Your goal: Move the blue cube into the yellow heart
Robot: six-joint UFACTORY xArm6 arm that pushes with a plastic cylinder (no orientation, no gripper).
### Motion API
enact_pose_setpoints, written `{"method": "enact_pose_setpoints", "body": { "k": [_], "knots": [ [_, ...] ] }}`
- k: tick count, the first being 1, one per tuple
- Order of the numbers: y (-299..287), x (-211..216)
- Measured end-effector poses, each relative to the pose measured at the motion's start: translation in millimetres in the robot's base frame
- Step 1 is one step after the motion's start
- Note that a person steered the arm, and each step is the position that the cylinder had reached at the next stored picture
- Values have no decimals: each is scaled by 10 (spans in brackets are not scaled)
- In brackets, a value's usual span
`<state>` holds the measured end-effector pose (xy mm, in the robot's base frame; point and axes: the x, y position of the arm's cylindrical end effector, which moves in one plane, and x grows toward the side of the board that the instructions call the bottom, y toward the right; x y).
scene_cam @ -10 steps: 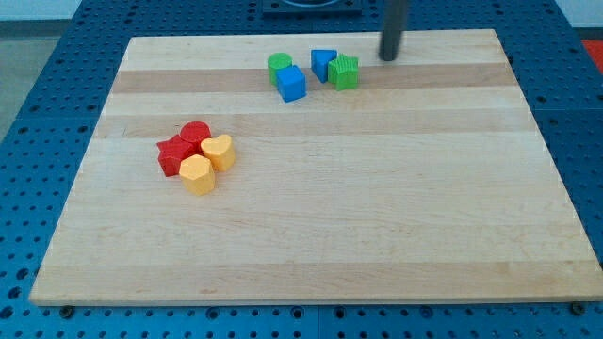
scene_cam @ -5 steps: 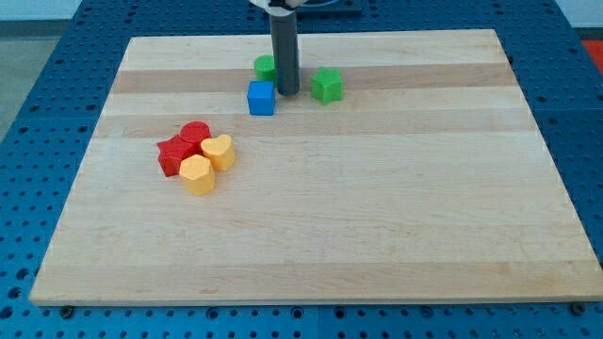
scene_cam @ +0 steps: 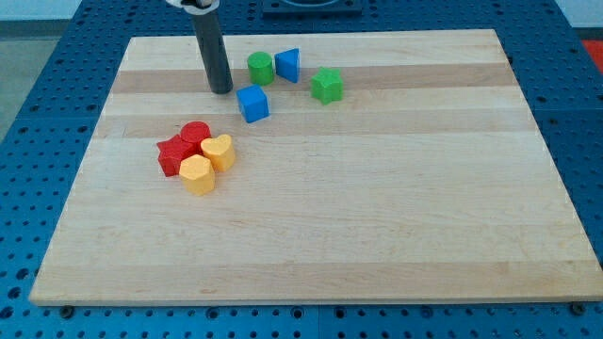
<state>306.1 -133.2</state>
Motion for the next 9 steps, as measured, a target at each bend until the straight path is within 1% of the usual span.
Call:
{"method": "enact_pose_setpoints", "body": {
  "k": [1, 2, 3, 4, 5, 6, 7, 8, 9],
  "knots": [
    [179, 90],
    [433, 322],
    [578, 453],
    [849, 256],
    [1335, 271],
    [1373, 505],
    [942, 740],
    [533, 773],
    [446, 766]
  ]
}}
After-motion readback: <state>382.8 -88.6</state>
